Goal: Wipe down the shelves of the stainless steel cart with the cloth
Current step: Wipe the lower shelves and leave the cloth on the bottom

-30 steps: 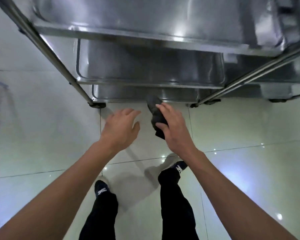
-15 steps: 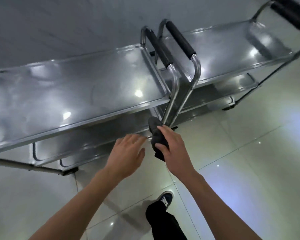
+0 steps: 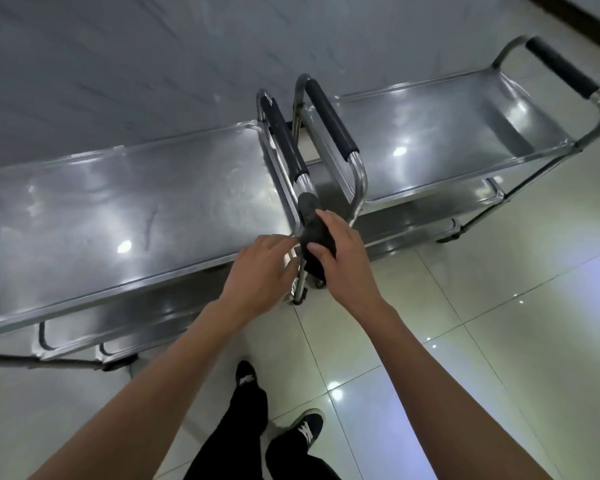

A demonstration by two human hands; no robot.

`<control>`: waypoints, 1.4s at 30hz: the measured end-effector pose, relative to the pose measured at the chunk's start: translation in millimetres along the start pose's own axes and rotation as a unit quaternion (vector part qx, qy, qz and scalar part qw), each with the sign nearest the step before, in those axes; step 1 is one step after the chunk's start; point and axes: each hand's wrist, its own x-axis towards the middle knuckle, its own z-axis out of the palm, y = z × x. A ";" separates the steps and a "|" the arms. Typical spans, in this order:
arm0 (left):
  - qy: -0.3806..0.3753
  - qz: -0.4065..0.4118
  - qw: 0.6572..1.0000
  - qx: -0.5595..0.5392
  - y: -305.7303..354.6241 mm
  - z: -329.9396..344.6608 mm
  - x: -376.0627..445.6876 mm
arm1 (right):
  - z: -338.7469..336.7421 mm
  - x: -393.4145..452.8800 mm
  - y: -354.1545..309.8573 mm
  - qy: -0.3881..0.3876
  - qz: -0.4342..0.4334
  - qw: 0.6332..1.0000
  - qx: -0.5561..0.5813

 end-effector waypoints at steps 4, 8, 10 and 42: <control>0.011 -0.006 0.999 -0.040 -11.7 -0.8 42.6 | 6.2 48.0 4.7 -0.010 0.003 1.000 0.003; 0.021 -0.009 0.990 -0.140 -20.6 -12.0 91.0 | 11.5 97.4 5.4 -0.004 0.034 0.999 0.007; 0.029 -0.037 0.978 -0.201 -23.9 -18.1 115.0 | 13.0 121.7 2.8 -0.003 0.053 0.998 0.031; 0.206 -0.325 0.882 -0.273 -108.7 -7.9 316.3 | 45.2 281.4 66.7 -0.096 -0.089 0.982 -0.133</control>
